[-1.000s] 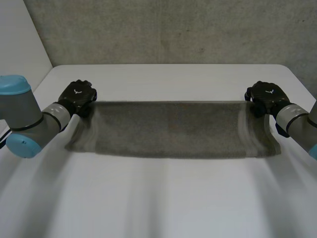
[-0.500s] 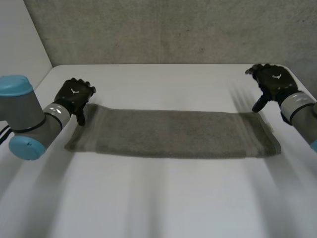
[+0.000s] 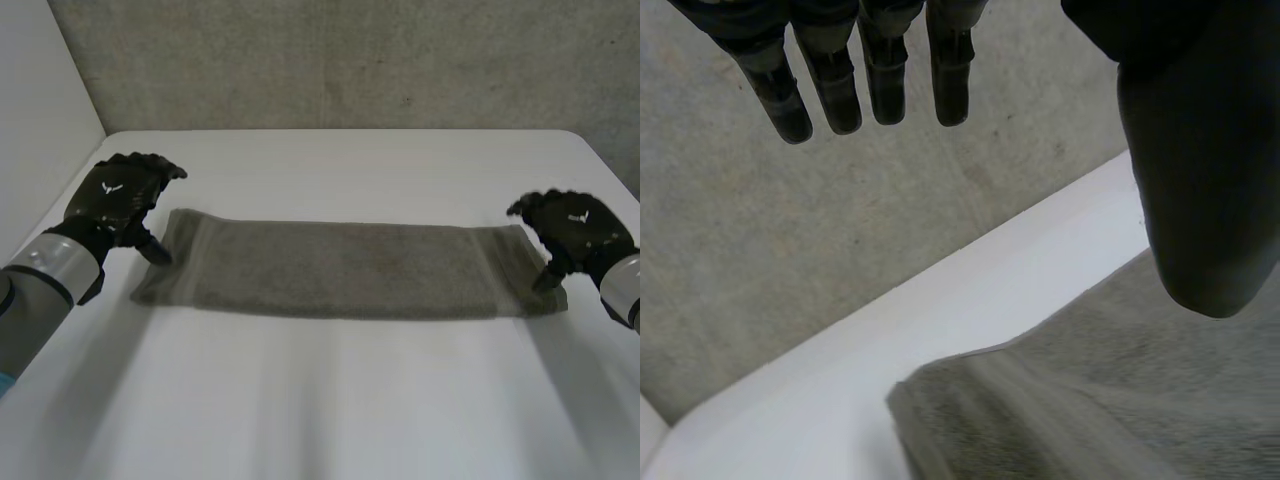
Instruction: Fold the towel.
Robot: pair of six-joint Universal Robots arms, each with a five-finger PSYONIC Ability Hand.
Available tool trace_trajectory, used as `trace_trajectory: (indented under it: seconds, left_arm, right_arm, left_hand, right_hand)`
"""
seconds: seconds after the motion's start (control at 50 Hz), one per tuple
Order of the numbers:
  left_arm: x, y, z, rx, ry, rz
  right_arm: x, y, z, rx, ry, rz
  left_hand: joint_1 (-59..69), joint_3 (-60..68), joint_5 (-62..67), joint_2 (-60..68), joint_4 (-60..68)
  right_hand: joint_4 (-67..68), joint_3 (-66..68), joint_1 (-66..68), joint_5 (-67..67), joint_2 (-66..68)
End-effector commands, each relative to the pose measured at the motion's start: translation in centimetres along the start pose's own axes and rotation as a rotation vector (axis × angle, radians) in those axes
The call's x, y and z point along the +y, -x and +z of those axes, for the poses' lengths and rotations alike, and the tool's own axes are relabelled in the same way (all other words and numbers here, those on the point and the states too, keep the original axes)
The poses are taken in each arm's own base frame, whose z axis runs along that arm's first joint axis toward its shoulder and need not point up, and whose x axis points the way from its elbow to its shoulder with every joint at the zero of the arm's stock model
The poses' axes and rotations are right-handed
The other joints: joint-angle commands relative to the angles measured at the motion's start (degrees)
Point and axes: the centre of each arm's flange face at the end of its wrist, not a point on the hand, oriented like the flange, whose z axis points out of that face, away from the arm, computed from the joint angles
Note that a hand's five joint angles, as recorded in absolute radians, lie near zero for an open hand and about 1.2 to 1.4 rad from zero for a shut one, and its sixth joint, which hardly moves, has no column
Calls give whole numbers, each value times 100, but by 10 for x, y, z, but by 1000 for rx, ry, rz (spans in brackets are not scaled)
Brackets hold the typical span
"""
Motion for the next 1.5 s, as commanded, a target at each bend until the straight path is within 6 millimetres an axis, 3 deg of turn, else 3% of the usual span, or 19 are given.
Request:
trace_trajectory:
  seconds: [0.02,0.4,0.5,0.62,0.78,0.88,0.98,1.1,1.16,1.2,1.26,1.3,1.32,1.36,1.38,1.4,1.44,1.46,1.5]
  left_arm:
    - [7,-2,-2,13,20,-36]
    - [8,-5,-4,20,19,-34]
    - [8,-4,-3,17,11,-31]
    - [8,-4,-4,17,11,-31]
    - [8,-3,-4,13,11,-31]
    - [7,-1,-4,6,9,-30]
    - [7,1,-4,0,9,-30]
    - [6,-2,-4,6,7,-29]
    - [6,-3,-4,9,6,-28]
    - [6,-3,-4,9,6,-27]
    - [6,-4,-5,10,8,-27]
    - [7,-4,-5,9,9,-28]
    - [7,-4,-5,9,9,-28]
    - [7,-4,-5,9,9,-28]
    - [7,-4,-5,8,10,-28]
    - [6,-5,-5,9,9,-27]
    - [6,-5,-5,9,8,-27]
    - [6,-5,-5,10,6,-26]
    - [6,-6,-5,12,8,-27]
  right_arm:
    - [33,-4,10,-30,79,-21]
    - [60,0,23,-58,132,8]
    - [61,0,26,-63,128,3]
    - [63,-5,28,-59,116,-23]
    - [73,-57,24,73,143,9]
    - [68,-134,12,242,103,1]
    - [49,-178,-1,303,58,-16]
    - [12,-184,-5,290,5,-16]
    - [-19,-172,-5,261,-63,-13]
    - [-53,-130,3,163,-147,-16]
    - [-70,-102,8,99,-188,-28]
    - [-96,-45,13,-19,-258,-61]
    - [-96,-44,13,-19,-258,-61]
    - [-114,16,14,-118,-312,-88]
    - [-114,16,14,-118,-312,-88]
    - [-118,45,15,-163,-330,-96]
    - [-119,73,17,-202,-343,-101]
    - [-119,73,17,-202,-343,-101]
    - [-114,134,20,-302,-358,-111]
  left_hand:
    - [-249,-293,116,-45,-336]
    - [-283,-293,82,-79,-336]
    - [-283,-293,82,-79,-336]
    - [-300,-293,66,-95,-336]
    - [-300,-293,66,-95,-336]
    - [-300,-293,66,-95,-336]
    - [-300,-293,66,-95,-336]
    - [-300,-293,66,-95,-336]
    - [-300,-293,66,-95,-336]
    - [-300,-293,66,-95,-336]
    - [-300,-293,66,-95,-336]
    - [-300,-293,66,-95,-336]
    - [-300,-293,66,-95,-336]
    - [-300,-293,66,-95,-336]
    - [-300,-293,66,-95,-336]
    - [-300,-293,66,-95,-336]
    - [-316,-293,49,-112,-336]
    - [-316,-293,49,-112,-336]
    - [-316,-293,49,-112,-336]
  right_hand:
    - [-437,-246,270,199,278]
    - [-437,-246,2372,2302,2381]
    - [-437,-246,6222,6152,6231]
    - [-437,-246,6235,6165,6244]
    - [-437,-246,6235,6165,6244]
    - [-437,-246,6235,6165,6244]
    - [-437,-246,6235,6165,6244]
    - [-437,-246,6235,6165,6244]
    - [-437,-246,6235,6165,6244]
    - [-437,-246,6235,6165,6244]
    - [-437,-246,6235,6165,6244]
    - [-437,-246,6235,6165,6244]
    - [-437,-246,6235,6165,6244]
    - [-437,-246,6235,6165,6244]
    - [-437,-246,6235,6165,6244]
    - [-437,-246,6235,6165,6244]
    - [-437,-246,6235,6165,6244]
    - [-437,-246,6235,6165,6244]
    - [-437,-246,6235,6165,6244]
